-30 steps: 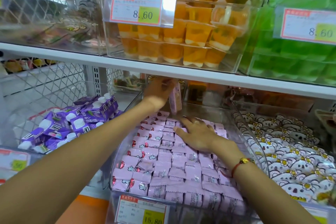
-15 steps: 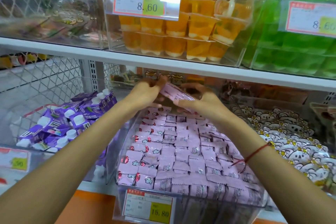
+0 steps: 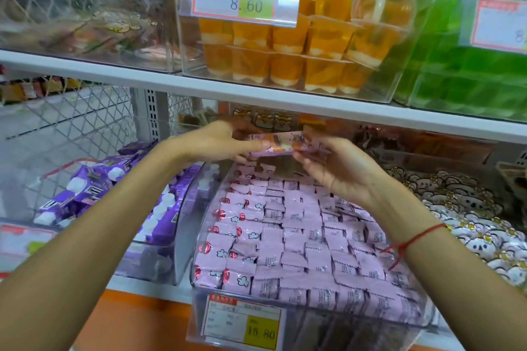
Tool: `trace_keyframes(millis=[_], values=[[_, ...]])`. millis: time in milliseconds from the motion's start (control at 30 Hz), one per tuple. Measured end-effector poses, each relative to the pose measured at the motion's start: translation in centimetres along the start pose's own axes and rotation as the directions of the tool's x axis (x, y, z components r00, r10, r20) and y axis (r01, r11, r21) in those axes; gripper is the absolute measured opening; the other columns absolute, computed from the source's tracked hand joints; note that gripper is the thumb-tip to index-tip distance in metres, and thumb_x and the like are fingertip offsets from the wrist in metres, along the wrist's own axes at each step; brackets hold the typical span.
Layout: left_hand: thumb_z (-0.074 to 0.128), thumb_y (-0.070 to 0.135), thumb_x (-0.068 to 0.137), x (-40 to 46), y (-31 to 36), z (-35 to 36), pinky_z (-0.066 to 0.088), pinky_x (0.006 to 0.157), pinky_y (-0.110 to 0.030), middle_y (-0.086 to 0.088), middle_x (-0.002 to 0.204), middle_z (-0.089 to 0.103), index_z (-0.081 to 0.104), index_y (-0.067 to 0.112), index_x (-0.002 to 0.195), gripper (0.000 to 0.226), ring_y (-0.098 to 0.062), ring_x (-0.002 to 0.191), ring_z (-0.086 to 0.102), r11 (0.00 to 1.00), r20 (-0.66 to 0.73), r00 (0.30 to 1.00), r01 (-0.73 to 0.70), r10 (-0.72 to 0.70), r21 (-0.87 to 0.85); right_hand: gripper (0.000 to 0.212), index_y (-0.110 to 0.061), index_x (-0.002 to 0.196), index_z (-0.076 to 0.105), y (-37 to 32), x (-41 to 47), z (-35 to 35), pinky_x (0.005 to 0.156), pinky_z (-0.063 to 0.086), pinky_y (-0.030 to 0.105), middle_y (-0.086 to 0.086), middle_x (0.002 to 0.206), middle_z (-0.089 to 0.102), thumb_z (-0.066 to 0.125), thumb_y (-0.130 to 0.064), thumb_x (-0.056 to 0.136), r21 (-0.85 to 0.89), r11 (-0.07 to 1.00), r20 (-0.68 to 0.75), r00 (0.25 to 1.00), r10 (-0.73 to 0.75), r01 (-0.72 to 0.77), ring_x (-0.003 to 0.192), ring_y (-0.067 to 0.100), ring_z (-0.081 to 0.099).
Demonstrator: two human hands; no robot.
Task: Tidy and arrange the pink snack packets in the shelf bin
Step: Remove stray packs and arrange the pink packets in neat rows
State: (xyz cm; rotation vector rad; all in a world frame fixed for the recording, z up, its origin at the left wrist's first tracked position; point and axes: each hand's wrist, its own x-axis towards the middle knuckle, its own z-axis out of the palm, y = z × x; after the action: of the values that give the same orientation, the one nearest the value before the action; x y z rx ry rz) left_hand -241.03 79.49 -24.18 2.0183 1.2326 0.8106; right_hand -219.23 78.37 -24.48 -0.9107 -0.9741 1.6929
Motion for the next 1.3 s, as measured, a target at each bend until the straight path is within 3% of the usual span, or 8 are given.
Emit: trace_keyframes(millis=[233, 367, 433, 567, 667, 1067, 1233, 1300], values=[[0.068, 0.02, 0.086, 1.3, 0.5, 1.6, 0.04, 0.094, -0.012, 0.002, 0.132, 0.056, 0.047, 0.014, 0.134, 0.052, -0.009, 0.114, 0.053, 0.98, 0.013, 0.998, -0.059, 0.058, 0.188, 0.045, -0.002, 0.118, 0.056, 1.7, 0.9, 0.6, 0.069, 0.056, 0.017, 0.013, 0.107, 0.069, 0.074, -0.003, 0.077, -0.318, 0.904, -0.122, 0.934, -0.337, 0.285, 0.089, 0.017, 0.07], [0.064, 0.023, 0.089, 1.9, 1.2, 2.2, 0.038, 0.087, 0.001, 0.015, 0.127, 0.051, 0.044, 0.025, 0.138, 0.053, -0.003, 0.115, 0.05, 0.979, -0.051, 0.982, -0.178, 0.183, 0.097, 0.034, -0.004, 0.115, 0.06, 1.6, 1.3, 1.1, 0.079, 0.056, 0.021, 0.011, 0.108, 0.07, 0.068, -0.001, 0.082, -0.301, 0.882, -0.034, 0.92, -0.39, 0.363, 0.093, 0.019, 0.07], [0.063, 0.029, 0.09, 2.4, 0.4, 2.4, 0.044, 0.1, -0.02, 0.009, 0.135, 0.051, 0.042, 0.028, 0.138, 0.052, -0.011, 0.12, 0.05, 0.985, -0.144, 0.975, -0.161, 0.168, 0.059, 0.032, -0.006, 0.119, 0.057, 1.8, 1.9, 0.8, 0.084, 0.055, 0.024, 0.01, 0.114, 0.066, 0.061, -0.002, 0.087, -0.42, 0.853, -0.076, 0.925, -0.372, 0.309, 0.098, 0.019, 0.067], [0.066, 0.027, 0.088, 3.1, -1.1, 2.7, 0.045, 0.092, -0.026, 0.009, 0.119, 0.053, 0.043, 0.034, 0.123, 0.042, -0.016, 0.114, 0.052, 0.993, -0.227, 0.969, -0.112, 0.102, -0.032, 0.035, -0.012, 0.122, 0.053, 3.0, 3.2, -0.3, 0.083, 0.052, 0.032, 0.004, 0.116, 0.059, 0.046, 0.0, 0.09, -0.931, 0.353, -0.026, 0.945, -0.325, 0.096, 0.095, 0.024, 0.06], [0.07, 0.027, 0.085, 3.7, -1.6, 2.9, 0.046, 0.092, -0.032, 0.013, 0.102, 0.054, 0.04, 0.036, 0.102, 0.035, -0.019, 0.106, 0.056, 0.995, -0.231, 0.972, -0.069, 0.05, -0.077, 0.03, -0.011, 0.113, 0.059, 3.5, 3.7, 0.2, 0.077, 0.052, 0.036, 0.008, 0.101, 0.064, 0.04, -0.004, 0.091, -0.997, 0.029, 0.064, 0.983, -0.17, 0.069, 0.083, 0.027, 0.06], [0.069, 0.024, 0.086, 7.0, -2.3, 5.0, 0.049, 0.093, -0.033, -0.004, 0.12, 0.057, 0.034, 0.008, 0.13, 0.058, -0.021, 0.108, 0.058, 1.0, -0.126, 0.992, 0.009, -0.01, -0.004, 0.039, -0.013, 0.129, 0.046, 3.5, 2.9, -2.4, 0.091, 0.046, 0.038, 0.012, 0.12, 0.057, 0.042, -0.007, 0.09, -0.993, 0.1, 0.043, 0.976, -0.213, 0.066, 0.106, 0.031, 0.054], [0.064, 0.033, 0.088, 7.2, -2.8, 3.8, 0.043, 0.061, -0.016, -0.008, 0.128, 0.053, 0.023, 0.017, 0.142, 0.07, -0.014, 0.083, 0.055, 0.951, -0.123, 0.992, 0.045, -0.008, 0.305, 0.039, -0.014, 0.135, 0.047, 4.5, 3.1, -3.0, 0.096, 0.043, 0.036, 0.016, 0.129, 0.056, 0.039, -0.02, 0.097, -0.995, -0.063, 0.078, 0.991, -0.106, 0.072, 0.117, 0.033, 0.05], [0.064, 0.035, 0.088, 7.3, -3.0, 3.4, 0.05, 0.068, -0.022, -0.008, 0.135, 0.049, 0.02, 0.02, 0.145, 0.074, -0.018, 0.089, 0.059, 0.926, -0.104, 0.995, 0.049, -0.01, 0.375, 0.041, -0.017, 0.137, 0.045, 4.8, 3.1, -3.2, 0.094, 0.043, 0.036, 0.017, 0.128, 0.055, 0.037, -0.022, 0.097, -0.99, -0.112, 0.101, 0.987, -0.125, 0.087, 0.117, 0.033, 0.05]])
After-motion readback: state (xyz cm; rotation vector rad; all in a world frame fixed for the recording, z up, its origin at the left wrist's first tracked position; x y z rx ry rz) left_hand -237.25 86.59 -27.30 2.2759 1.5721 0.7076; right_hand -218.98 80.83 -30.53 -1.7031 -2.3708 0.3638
